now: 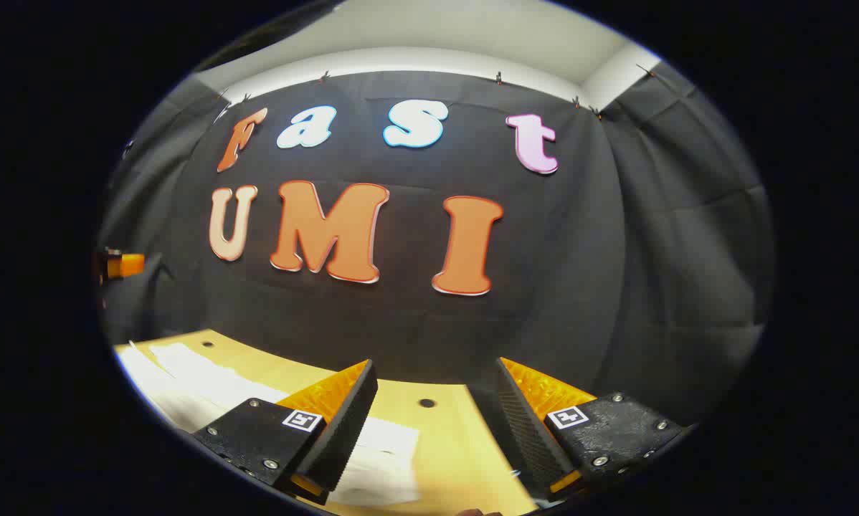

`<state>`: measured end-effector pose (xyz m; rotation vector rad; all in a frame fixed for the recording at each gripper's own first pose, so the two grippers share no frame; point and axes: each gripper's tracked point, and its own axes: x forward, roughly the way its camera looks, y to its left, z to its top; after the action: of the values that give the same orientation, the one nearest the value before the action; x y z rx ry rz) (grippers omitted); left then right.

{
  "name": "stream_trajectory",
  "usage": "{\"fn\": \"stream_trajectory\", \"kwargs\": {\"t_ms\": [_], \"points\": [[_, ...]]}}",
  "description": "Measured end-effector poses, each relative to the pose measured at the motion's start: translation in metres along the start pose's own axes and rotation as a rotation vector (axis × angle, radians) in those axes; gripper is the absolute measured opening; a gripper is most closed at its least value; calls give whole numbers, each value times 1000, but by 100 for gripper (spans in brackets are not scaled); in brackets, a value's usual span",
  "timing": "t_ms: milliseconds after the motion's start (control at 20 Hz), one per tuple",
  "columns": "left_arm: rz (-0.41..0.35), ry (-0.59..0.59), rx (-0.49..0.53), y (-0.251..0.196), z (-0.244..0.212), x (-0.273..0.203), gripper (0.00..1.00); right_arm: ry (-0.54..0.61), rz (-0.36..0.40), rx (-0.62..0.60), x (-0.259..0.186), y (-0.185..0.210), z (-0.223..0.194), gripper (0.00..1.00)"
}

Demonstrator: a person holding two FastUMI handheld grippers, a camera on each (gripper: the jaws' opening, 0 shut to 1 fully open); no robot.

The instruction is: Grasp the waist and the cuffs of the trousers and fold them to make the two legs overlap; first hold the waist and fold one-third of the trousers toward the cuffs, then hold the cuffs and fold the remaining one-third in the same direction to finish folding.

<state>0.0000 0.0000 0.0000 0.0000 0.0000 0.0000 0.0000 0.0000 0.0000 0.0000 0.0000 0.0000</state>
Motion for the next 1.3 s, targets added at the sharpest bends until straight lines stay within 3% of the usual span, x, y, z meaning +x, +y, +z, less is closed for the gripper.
{"fn": "stream_trajectory", "kwargs": {"t_ms": [100,250,500,650,800,1150,1300], "points": [[-1,7,12,46,2,7,95,42,-41,23,-1,30,-8,100],[0,4,81,108,3,15,98,88,-32,43,-7,93,-17,98],[-10,22,82,181,-3,31,95,111,-16,97,-26,164,-16,98],[-15,10,72,200,1,40,99,120,-41,61,-32,174,-12,98],[-17,17,57,206,-4,41,96,123,-11,46,-39,190,-10,99],[-51,53,43,200,-20,35,99,125,-44,-42,-49,182,-18,98],[-49,55,61,200,-21,32,99,169,-31,35,-52,177,-34,98]]}}
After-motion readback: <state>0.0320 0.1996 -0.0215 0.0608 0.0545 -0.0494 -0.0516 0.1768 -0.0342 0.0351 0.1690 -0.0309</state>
